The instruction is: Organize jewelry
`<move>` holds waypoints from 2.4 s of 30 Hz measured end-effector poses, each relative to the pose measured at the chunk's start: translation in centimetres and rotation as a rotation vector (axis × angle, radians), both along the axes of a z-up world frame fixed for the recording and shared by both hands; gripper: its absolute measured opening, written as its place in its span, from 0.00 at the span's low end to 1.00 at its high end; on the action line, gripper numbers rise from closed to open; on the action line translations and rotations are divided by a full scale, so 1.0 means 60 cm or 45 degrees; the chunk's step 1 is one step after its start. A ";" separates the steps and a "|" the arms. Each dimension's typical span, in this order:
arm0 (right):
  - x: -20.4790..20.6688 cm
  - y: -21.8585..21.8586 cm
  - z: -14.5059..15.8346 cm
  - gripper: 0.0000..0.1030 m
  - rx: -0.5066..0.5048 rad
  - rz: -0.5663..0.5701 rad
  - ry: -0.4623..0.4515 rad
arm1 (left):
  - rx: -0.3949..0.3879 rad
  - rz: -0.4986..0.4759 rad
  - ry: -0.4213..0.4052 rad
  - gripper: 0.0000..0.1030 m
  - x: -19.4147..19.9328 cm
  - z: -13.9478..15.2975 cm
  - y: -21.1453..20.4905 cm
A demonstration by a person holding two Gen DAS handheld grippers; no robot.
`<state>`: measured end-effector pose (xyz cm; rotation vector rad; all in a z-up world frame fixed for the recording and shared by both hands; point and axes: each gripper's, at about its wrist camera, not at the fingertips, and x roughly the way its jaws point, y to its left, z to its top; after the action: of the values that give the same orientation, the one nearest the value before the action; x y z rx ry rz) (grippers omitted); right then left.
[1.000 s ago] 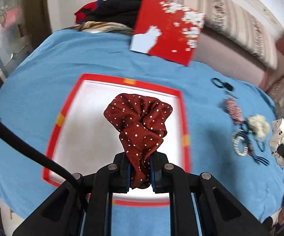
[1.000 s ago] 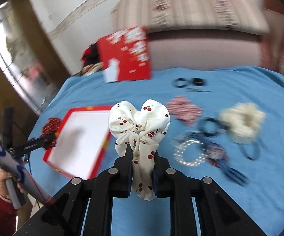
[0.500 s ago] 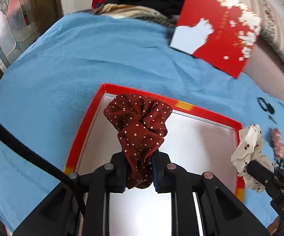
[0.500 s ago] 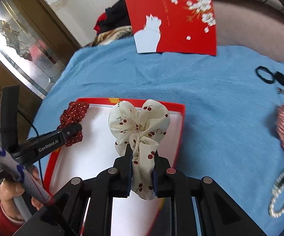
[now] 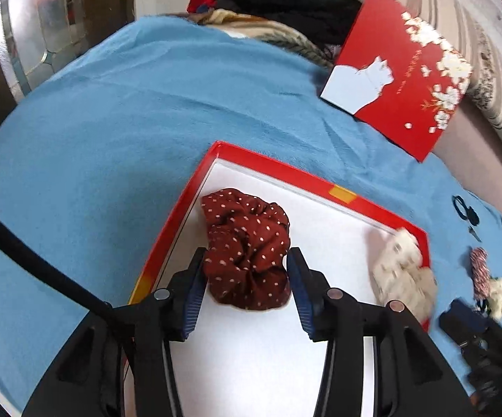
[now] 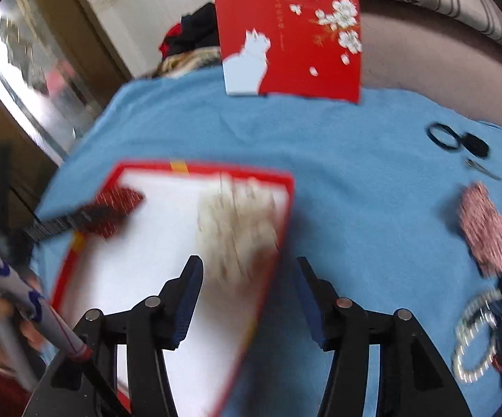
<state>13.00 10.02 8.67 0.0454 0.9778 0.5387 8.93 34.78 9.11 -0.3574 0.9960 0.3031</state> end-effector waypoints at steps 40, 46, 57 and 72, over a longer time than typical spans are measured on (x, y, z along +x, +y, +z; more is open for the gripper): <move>-0.337 -0.370 -0.038 0.49 -0.114 -0.456 -0.081 | 0.025 -0.022 -0.137 0.63 -0.412 0.052 -0.417; -0.353 -0.401 -0.056 0.49 -0.127 -0.492 -0.060 | 0.064 -0.031 -0.101 0.63 -0.442 0.030 -0.443; -0.371 -0.423 -0.093 0.50 -0.214 -0.498 -0.075 | 0.231 -0.141 -0.152 0.63 -0.463 0.007 -0.488; -0.410 -0.416 -0.098 0.54 -0.398 -0.568 -0.231 | 0.206 -0.096 -0.233 0.63 -0.414 -0.005 -0.483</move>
<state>-11.59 -14.95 2.76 -0.0638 0.8315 -0.0229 -15.89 5.77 8.80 -0.1965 0.7972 0.2756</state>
